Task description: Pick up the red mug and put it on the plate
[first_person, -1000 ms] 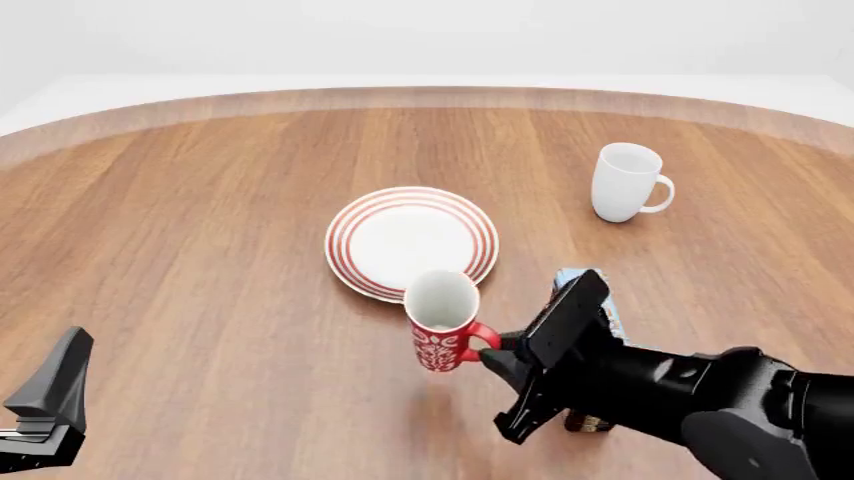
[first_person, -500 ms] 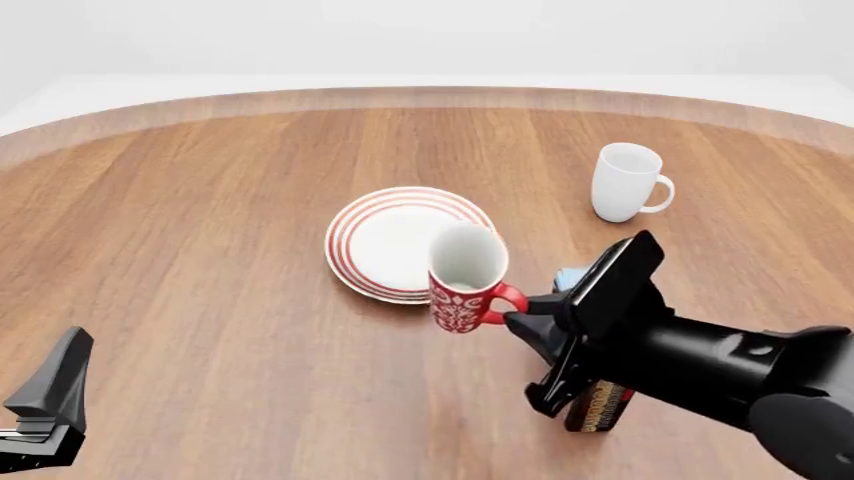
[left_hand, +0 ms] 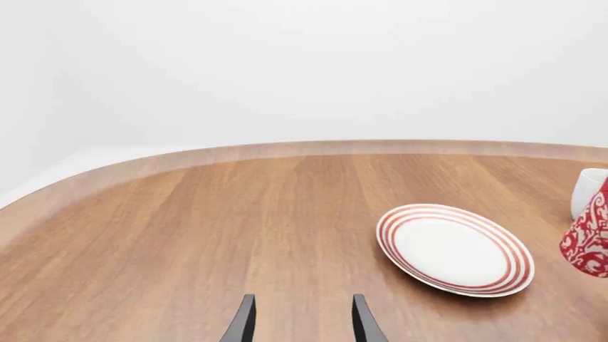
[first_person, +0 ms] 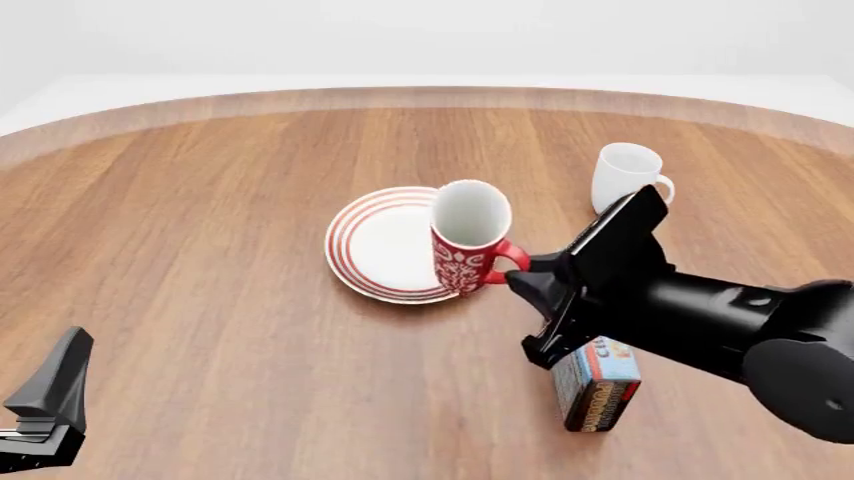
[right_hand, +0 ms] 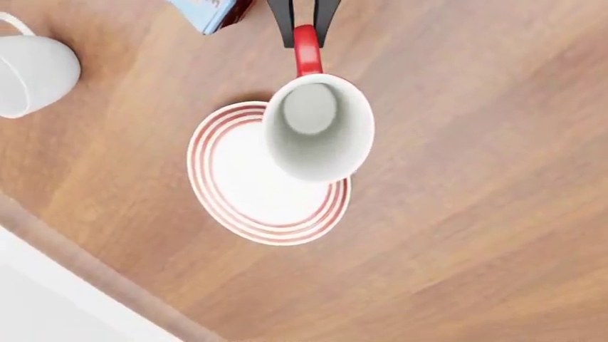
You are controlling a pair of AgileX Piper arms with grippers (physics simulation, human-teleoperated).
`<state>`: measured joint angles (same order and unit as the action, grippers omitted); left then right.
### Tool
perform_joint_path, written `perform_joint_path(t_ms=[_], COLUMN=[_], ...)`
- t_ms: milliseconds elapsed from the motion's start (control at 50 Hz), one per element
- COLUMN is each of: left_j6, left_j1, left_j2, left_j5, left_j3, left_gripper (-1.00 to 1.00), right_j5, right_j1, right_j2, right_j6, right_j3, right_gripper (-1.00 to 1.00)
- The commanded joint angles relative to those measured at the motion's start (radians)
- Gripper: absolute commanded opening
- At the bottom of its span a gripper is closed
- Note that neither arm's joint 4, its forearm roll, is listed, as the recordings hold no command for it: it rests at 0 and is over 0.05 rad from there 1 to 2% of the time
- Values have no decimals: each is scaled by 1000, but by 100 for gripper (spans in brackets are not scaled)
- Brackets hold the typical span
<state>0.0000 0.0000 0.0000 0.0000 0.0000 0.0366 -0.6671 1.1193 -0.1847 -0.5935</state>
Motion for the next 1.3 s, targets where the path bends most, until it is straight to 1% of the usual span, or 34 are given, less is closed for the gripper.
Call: perform_joint_path(t_ms=[20, 240, 500, 620, 660, 840, 1120, 1300], left_j6=[0, 0, 0, 0, 0, 0, 0, 0], left_j1=[0, 0, 0, 0, 0, 0, 0, 0], left_j2=[0, 0, 0, 0, 0, 0, 0, 0], left_j5=[0, 0, 0, 0, 0, 0, 0, 0], left_j3=[0, 0, 0, 0, 0, 0, 0, 0], left_gripper=[100, 100, 100, 100, 100, 100, 100, 100], right_j5=[-5, -29, -66, -87, -95, -120, -133, -145], right_j1=[29, 23, 52, 68, 68, 75, 96, 93], right_j2=[43, 103, 170, 204, 212, 261, 315, 339], right_j6=[-2, -1, -8, -19, -31, -23, -39, -33], right_j3=[-51, -90, -147, -166, -169, -202, -252, -266], right_gripper=[-100, -100, -100, -100, -100, -100, -100, -100])
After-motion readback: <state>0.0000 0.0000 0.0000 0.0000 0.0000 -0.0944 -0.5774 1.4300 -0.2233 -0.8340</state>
